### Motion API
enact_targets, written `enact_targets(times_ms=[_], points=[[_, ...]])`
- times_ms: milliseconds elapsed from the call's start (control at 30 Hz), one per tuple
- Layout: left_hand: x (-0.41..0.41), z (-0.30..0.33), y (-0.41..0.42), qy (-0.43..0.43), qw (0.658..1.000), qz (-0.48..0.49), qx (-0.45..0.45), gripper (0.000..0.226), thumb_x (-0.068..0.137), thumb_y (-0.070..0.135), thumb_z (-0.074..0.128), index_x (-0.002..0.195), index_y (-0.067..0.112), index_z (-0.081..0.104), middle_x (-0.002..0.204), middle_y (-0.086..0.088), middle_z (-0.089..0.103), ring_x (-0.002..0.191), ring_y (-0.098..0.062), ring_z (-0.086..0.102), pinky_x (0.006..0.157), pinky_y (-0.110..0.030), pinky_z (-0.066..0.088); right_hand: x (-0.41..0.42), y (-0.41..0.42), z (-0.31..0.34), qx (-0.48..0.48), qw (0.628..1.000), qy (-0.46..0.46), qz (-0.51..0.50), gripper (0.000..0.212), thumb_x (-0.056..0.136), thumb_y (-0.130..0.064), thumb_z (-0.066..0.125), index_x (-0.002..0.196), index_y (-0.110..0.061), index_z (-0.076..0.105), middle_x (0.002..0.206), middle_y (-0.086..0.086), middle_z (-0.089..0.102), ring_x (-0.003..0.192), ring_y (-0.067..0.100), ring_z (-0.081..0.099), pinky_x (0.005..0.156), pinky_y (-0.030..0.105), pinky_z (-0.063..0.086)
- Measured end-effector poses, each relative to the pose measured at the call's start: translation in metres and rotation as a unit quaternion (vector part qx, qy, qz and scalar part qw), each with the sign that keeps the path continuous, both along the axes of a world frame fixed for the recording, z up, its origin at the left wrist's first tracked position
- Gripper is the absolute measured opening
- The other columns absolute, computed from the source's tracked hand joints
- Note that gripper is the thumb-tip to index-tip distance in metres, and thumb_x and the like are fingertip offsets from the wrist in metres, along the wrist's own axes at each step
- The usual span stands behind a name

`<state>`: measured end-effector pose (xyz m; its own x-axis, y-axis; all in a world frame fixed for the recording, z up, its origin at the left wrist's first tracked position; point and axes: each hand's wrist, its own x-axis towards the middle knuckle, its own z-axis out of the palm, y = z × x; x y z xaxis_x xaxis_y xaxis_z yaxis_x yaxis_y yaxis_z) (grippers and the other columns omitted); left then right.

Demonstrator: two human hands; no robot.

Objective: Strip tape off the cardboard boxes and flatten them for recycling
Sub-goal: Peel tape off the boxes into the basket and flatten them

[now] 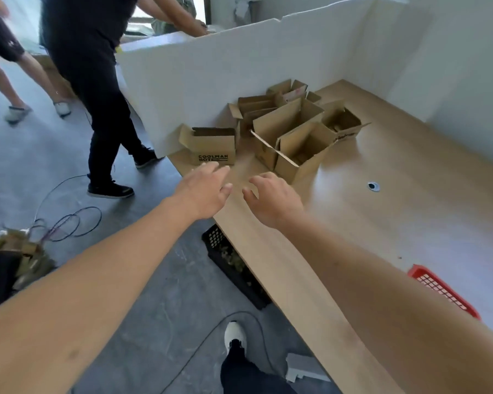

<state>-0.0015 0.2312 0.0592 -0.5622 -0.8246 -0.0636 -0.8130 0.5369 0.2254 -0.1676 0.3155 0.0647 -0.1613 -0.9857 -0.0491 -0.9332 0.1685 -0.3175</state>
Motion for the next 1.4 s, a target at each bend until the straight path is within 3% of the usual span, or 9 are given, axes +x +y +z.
enact_targets(times_ms=[233, 600, 733, 900, 1000, 1100, 1200, 1267, 1400], points=[[0.001, -0.017, -0.122, -0.014, 1.0, 0.001, 0.027, 0.056, 0.106, 0.039, 0.042, 0.156, 0.015, 0.036, 0.16, -0.013, 0.035, 0.149, -0.031, 0.03, 0.121, -0.045, 0.029, -0.001, -0.125, -0.02, 0.041, 0.999, -0.017, -0.002, 0.044, 0.106, -0.049, 0.04, 0.133, -0.02, 0.06, 0.132, 0.006, 0.058, 0.115, 0.027, 0.06, 0.079, 0.034, 0.046], [0.006, -0.08, -0.3, -0.04, 0.994, -0.072, 0.071, 0.071, 0.101, 0.034, 0.054, 0.16, 0.01, 0.021, 0.158, -0.01, 0.036, 0.142, -0.031, 0.039, 0.115, -0.044, 0.038, 0.025, -0.27, -0.086, 0.103, 0.984, -0.074, -0.123, 0.042, 0.105, -0.049, 0.04, 0.132, -0.021, 0.055, 0.12, 0.007, 0.058, 0.111, 0.03, 0.06, 0.088, 0.047, 0.054], [0.01, -0.099, -0.356, -0.082, 0.981, -0.139, 0.11, 0.076, 0.101, 0.029, 0.057, 0.162, 0.013, 0.014, 0.154, -0.009, 0.04, 0.136, -0.031, 0.045, 0.109, -0.045, 0.044, 0.044, -0.307, -0.109, 0.101, 0.966, -0.119, -0.206, 0.052, 0.105, -0.049, 0.041, 0.153, -0.029, 0.035, 0.129, 0.008, 0.058, 0.117, 0.03, 0.059, 0.092, 0.047, 0.053], [0.014, -0.115, -0.397, -0.038, 0.96, -0.189, 0.205, 0.074, 0.099, 0.023, 0.059, 0.161, 0.016, 0.018, 0.134, -0.005, 0.058, 0.121, -0.026, 0.057, 0.101, -0.045, 0.049, 0.073, -0.345, -0.131, 0.086, 0.932, -0.191, -0.295, 0.055, 0.108, -0.045, 0.033, 0.159, -0.049, 0.01, 0.107, 0.006, 0.06, 0.092, 0.026, 0.06, 0.076, 0.043, 0.051], [0.016, -0.121, -0.408, -0.011, 0.945, -0.22, 0.24, 0.067, 0.099, 0.017, 0.054, 0.16, 0.02, 0.026, 0.112, 0.002, 0.067, 0.104, -0.02, 0.063, 0.095, -0.044, 0.053, 0.082, -0.358, -0.139, 0.087, 0.908, -0.23, -0.34, 0.048, 0.109, -0.045, 0.026, 0.156, -0.048, 0.023, 0.118, 0.008, 0.062, 0.104, 0.03, 0.06, 0.089, 0.046, 0.052], [0.015, -0.123, -0.418, 0.02, 0.949, -0.25, 0.192, 0.058, 0.097, 0.005, 0.053, 0.152, 0.018, 0.043, 0.123, 0.0, 0.064, 0.111, -0.02, 0.061, 0.097, -0.04, 0.053, 0.085, -0.37, -0.147, 0.096, 0.881, -0.251, -0.389, 0.044, 0.108, -0.05, 0.03, 0.14, -0.028, 0.052, 0.121, 0.008, 0.063, 0.105, 0.028, 0.059, 0.086, 0.04, 0.05], [0.015, -0.126, -0.427, 0.048, 0.958, -0.256, 0.116, 0.052, 0.093, 0.002, 0.056, 0.143, 0.017, 0.055, 0.134, 0.0, 0.058, 0.111, -0.026, 0.063, 0.089, -0.039, 0.055, 0.09, -0.384, -0.152, 0.097, 0.851, -0.27, -0.44, 0.05, 0.1, -0.061, 0.047, 0.125, -0.018, 0.055, 0.119, 0.004, 0.061, 0.105, 0.026, 0.06, 0.087, 0.039, 0.052], [0.013, -0.125, -0.429, 0.045, 0.957, -0.273, 0.082, 0.051, 0.093, 0.002, 0.058, 0.143, 0.015, 0.056, 0.138, -0.001, 0.055, 0.111, -0.026, 0.062, 0.088, -0.033, 0.053, 0.091, -0.391, -0.153, 0.072, 0.824, -0.294, -0.48, 0.048, 0.098, -0.047, 0.062, 0.132, -0.015, 0.049, 0.126, 0.004, 0.054, 0.113, 0.025, 0.056, 0.086, 0.034, 0.047], [0.003, -0.123, -0.427, 0.011, 0.955, -0.293, 0.048, 0.056, 0.097, 0.011, 0.059, 0.151, 0.015, 0.046, 0.158, -0.007, 0.038, 0.141, -0.029, 0.04, 0.113, -0.039, 0.04, 0.092, -0.392, -0.152, 0.032, 0.775, -0.342, -0.53, 0.052, 0.094, -0.003, 0.062, 0.141, -0.014, 0.041, 0.14, 0.009, 0.047, 0.124, 0.028, 0.052, 0.093, 0.037, 0.05]])
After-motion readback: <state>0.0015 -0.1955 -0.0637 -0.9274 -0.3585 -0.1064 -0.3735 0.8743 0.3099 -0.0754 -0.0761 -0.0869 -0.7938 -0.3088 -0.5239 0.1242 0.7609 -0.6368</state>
